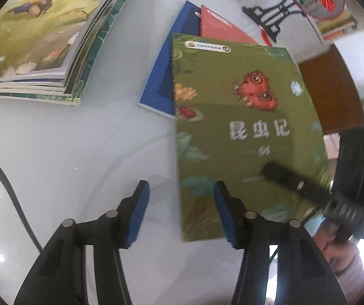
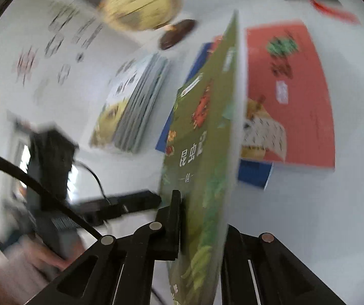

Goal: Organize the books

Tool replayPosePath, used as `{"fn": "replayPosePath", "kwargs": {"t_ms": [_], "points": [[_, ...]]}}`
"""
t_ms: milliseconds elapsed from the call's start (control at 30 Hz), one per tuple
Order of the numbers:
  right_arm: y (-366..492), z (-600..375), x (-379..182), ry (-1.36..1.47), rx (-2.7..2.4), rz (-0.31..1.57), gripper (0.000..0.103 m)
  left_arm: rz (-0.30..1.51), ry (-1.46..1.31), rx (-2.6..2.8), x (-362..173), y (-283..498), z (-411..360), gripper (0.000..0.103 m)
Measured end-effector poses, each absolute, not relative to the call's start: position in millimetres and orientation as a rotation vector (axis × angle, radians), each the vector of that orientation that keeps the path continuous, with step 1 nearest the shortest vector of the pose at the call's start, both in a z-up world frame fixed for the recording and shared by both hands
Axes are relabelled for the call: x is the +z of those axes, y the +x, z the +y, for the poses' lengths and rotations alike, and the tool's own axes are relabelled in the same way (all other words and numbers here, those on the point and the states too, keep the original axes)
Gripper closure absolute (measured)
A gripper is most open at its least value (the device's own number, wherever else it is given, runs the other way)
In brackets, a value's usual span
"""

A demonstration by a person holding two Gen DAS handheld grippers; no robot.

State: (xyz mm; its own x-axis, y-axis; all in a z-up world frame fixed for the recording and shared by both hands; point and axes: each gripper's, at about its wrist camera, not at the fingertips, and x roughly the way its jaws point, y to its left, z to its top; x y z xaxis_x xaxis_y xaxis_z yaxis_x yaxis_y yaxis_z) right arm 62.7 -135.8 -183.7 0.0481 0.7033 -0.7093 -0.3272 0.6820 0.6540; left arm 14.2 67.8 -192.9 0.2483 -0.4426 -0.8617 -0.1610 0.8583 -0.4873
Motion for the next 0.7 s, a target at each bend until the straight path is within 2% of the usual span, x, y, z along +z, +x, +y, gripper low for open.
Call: {"fn": "replayPosePath", "kwargs": {"t_ms": [33,100,133,267,367,533,567,667,700], "points": [[66.3,-138.6,-184.5,0.390,0.789,1.320,0.095,1.322,-0.544,-0.202,-192.2,11.1,69.1,0.025],[70.0,-144.3,-183.7,0.388,0.777,1.319,0.095,1.318,-0.562,-0.171,-193.3,7.4,71.5,0.005],[69.3,-145.3,-183.5,0.392,0.778,1.322,0.095,1.308,-0.590,-0.149,-194.9,5.8,73.3,0.001],[61.1,-175.9,-188.2,0.477,0.794,1.395,0.097,1.275,-0.732,-0.054,-197.3,7.3,72.2,0.001],[64.9,-186.8,-198.7,0.602,0.784,1.456,0.098,1.292,-0.892,-0.183,-206.0,10.5,56.5,0.001],[68.9,-205.5,-200.9,0.622,0.826,1.482,0.098,1.292,-1.183,-0.345,-228.3,10.0,21.7,0.002],[70.0,-206.3,-201.3,0.612,0.828,1.488,0.098,1.293,-1.226,-0.364,-231.5,9.0,12.9,0.005],[74.0,-203.1,-200.1,0.562,0.826,1.482,0.098,1.271,-1.115,-0.323,-221.7,3.8,-5.9,0.027],[74.8,-202.3,-197.2,0.517,0.817,1.471,0.098,1.251,-1.041,-0.308,-212.6,-0.8,-8.4,0.041]]}}
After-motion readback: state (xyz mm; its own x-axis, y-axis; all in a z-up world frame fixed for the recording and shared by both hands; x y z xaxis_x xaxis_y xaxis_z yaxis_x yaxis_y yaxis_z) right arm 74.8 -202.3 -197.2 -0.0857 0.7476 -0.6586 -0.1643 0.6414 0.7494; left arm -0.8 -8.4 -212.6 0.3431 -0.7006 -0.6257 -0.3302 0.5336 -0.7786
